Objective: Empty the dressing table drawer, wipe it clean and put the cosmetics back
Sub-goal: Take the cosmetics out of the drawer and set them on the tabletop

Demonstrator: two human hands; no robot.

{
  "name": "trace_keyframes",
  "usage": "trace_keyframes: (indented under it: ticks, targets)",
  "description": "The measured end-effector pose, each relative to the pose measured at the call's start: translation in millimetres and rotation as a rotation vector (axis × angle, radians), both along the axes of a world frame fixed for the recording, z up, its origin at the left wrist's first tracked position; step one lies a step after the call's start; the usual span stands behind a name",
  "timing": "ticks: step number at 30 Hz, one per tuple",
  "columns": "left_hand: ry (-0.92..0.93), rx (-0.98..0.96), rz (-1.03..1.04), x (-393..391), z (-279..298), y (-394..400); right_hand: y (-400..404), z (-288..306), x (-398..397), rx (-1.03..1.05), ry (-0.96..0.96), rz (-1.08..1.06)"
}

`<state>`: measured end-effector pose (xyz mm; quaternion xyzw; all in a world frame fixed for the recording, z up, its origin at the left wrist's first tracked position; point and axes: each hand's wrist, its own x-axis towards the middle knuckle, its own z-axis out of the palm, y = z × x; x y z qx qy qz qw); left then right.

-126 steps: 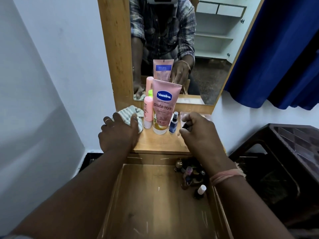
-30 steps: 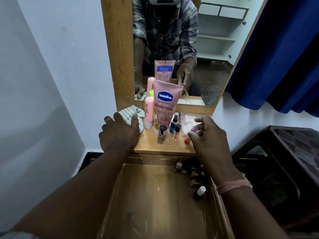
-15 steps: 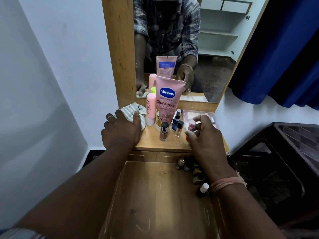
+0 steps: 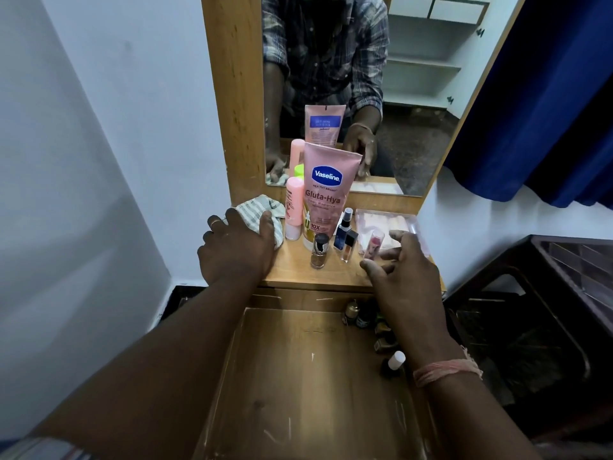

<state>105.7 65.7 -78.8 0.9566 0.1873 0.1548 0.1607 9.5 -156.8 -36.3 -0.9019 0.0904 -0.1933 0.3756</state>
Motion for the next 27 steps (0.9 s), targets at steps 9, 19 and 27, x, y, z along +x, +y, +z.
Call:
trace_keyframes:
  ticks: [9, 19, 27]
  targets:
    - [-0.009, -0.003, -0.005, -0.5, -1.2, 0.2, 21.2, -27.8, -40.5, -0.506, 0.355, 0.282]
    - [0.0, -0.011, 0.002, 1.4, -1.6, 0.7, 42.8, -44.4, -30.7, -0.617, 0.371, 0.258]
    - [-0.009, -0.001, -0.005, 0.2, -0.9, 0.2, 46.3, -43.3, -39.1, -0.671, 0.442, 0.215]
